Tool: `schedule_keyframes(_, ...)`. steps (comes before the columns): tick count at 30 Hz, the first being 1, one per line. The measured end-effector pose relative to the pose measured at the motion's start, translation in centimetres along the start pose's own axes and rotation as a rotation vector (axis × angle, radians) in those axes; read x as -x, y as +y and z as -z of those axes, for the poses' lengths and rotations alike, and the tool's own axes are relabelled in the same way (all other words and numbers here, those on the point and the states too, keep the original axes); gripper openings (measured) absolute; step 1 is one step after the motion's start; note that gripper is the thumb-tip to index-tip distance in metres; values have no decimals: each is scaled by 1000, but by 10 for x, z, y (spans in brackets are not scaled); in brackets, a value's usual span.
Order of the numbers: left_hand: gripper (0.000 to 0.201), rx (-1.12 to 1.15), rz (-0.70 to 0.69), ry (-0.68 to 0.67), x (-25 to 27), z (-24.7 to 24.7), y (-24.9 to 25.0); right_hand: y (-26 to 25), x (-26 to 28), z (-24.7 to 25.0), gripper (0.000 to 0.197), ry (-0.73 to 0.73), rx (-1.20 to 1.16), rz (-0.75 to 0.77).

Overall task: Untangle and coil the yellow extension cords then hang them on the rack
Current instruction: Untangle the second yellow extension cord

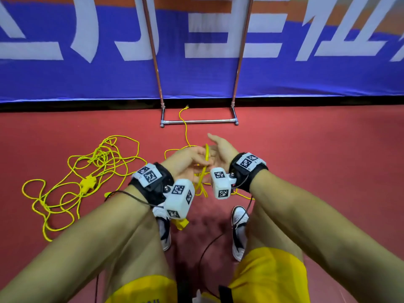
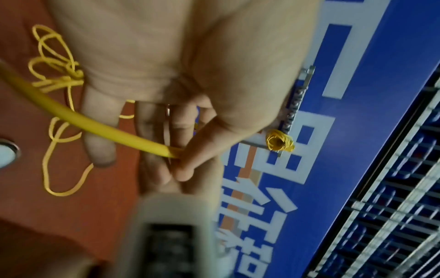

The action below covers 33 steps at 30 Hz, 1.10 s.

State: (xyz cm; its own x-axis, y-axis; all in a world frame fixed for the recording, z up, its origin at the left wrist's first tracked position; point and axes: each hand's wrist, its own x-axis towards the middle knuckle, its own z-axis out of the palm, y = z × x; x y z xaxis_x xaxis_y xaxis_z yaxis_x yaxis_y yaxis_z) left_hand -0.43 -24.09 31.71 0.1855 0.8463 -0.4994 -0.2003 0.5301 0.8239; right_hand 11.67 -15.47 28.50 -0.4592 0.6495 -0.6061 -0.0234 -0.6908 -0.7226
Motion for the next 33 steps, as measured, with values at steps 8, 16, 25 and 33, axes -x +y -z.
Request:
schedule_keyframes(8,25,219,232,195,-4,42,-78,58,1,-4,13,-73,260,159)
schedule_keyframes(16,44,408,425,305,-65,61,-85,123,5,10,13,-401,752,1)
schedule_keyframes(25,24,90,353,259,-128,81,-111,110,-65,48,18,-139,645,-306)
schedule_keyframes(33,13,-135,249,92,-163,75,-106,64,-154,64,34,89,473,-303)
